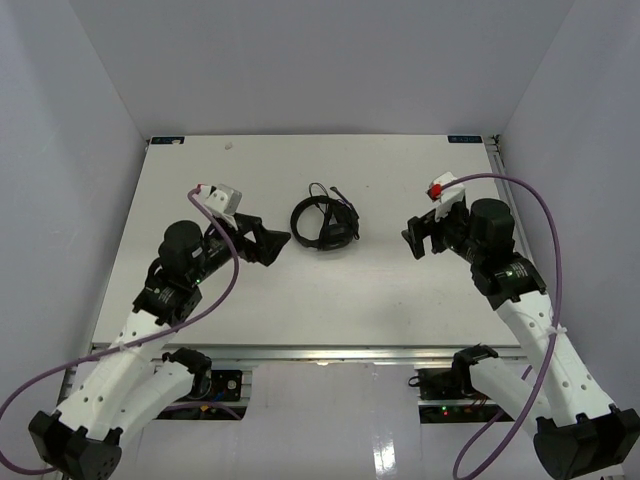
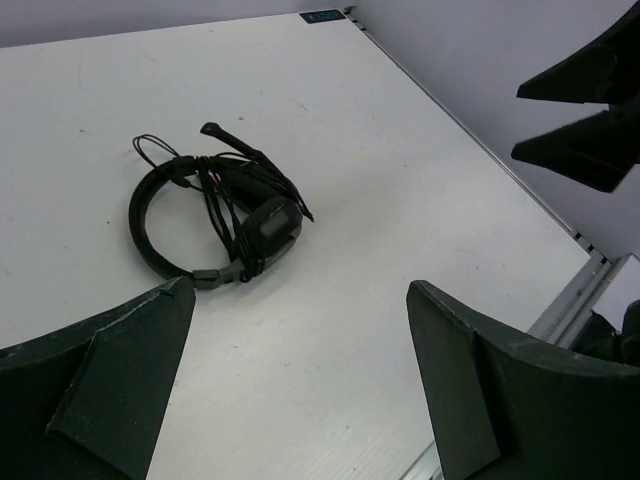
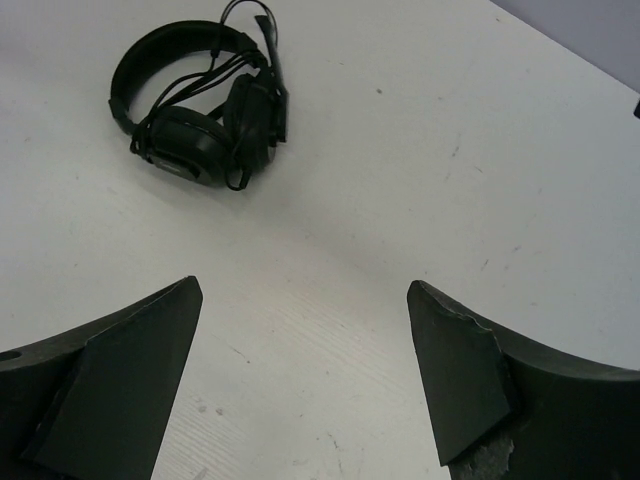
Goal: Wrap the headphones
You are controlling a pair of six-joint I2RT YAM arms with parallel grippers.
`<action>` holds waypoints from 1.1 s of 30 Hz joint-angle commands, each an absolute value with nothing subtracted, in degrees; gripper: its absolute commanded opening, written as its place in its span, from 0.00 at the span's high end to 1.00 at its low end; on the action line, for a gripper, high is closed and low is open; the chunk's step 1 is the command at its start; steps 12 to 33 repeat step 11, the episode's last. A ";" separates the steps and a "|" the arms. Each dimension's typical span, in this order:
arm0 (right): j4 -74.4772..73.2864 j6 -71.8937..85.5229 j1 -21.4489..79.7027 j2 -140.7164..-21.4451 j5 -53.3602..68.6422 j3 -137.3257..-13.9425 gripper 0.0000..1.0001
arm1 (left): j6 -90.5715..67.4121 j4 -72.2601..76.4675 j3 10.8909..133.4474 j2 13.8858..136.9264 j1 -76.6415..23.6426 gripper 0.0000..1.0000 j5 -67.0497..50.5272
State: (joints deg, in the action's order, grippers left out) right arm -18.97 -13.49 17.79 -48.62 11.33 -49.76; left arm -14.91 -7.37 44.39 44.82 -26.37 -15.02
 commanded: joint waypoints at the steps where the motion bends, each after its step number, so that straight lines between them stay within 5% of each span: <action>1: -17.98 -7.52 15.62 -46.07 4.29 -48.39 0.10 | -17.23 -10.70 41.36 39.23 -26.37 0.02 -20.07; 33: -20.09 -5.80 11.43 -43.14 10.34 -48.47 0.10 | -18.72 -12.00 39.15 34.44 -26.28 0.02 -20.35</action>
